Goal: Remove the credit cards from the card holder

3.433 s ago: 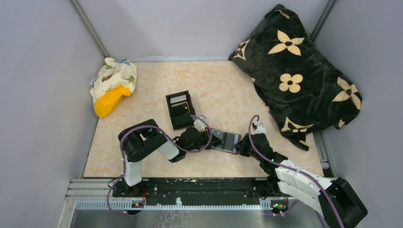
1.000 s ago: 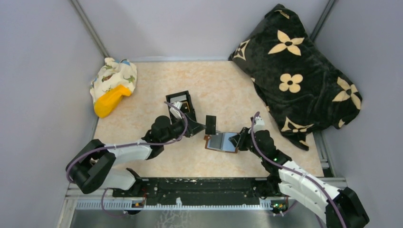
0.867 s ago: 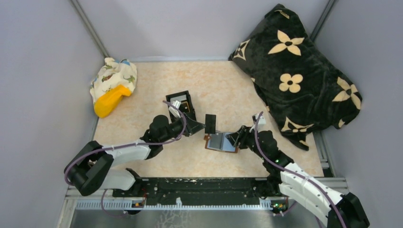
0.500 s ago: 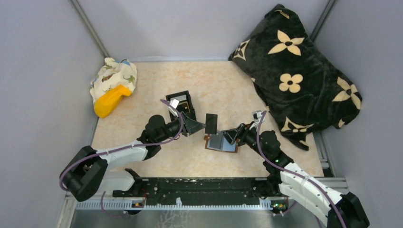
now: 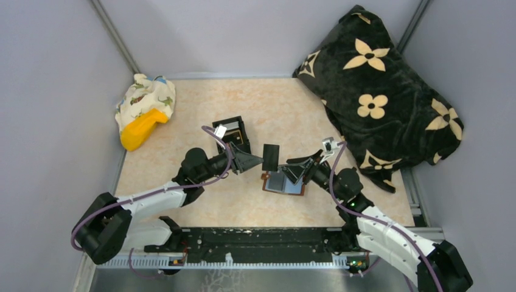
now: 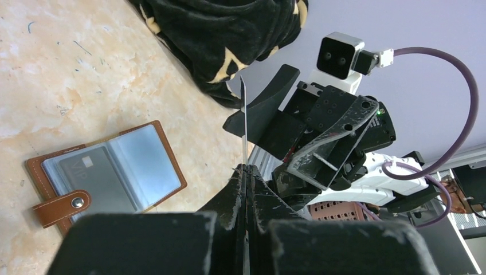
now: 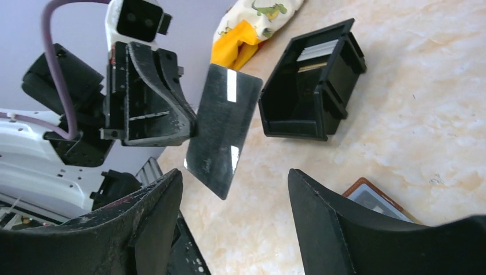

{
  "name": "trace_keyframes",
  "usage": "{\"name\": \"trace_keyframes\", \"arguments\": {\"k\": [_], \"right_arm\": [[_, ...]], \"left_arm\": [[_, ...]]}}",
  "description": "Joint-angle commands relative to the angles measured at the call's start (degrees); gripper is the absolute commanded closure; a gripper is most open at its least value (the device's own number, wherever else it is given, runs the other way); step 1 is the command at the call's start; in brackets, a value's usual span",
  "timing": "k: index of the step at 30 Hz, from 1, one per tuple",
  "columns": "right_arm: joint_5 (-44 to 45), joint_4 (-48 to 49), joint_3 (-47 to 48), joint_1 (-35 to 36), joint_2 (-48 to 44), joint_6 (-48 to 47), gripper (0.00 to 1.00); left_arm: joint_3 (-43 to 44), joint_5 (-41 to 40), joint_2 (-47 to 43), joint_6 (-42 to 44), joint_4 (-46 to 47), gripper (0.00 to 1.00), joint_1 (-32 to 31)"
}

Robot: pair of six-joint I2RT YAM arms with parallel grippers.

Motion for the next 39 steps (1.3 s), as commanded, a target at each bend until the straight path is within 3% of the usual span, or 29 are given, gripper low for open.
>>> {"name": "trace_keyframes", "arguments": {"k": [1,23,32,39], "right_arm": [[-2.55,7.64,1.31,-0.29,0.18,0.28,0.33],[-6.37,15.72,4.00,-0.25,8.36,1.81,0.61],[-6.45,15.49,4.01,-0.26,8.58,1.92,1.00],[-4.84,4.52,8.04,-0.29,8.55,-2.56,1.00]], "left_arm": [[-0.26,1.60,-1.15,-0.54,2.34,1.00,0.22],[-2.00,5.10,3.20,-4.73,10.21,1.00,0.15],[-2.21,4.57,3.39,-4.22,10.35,1.00,0.13],[-1.94,4.56,3.73,-3.18,7.93,1.00,0.13]]}}
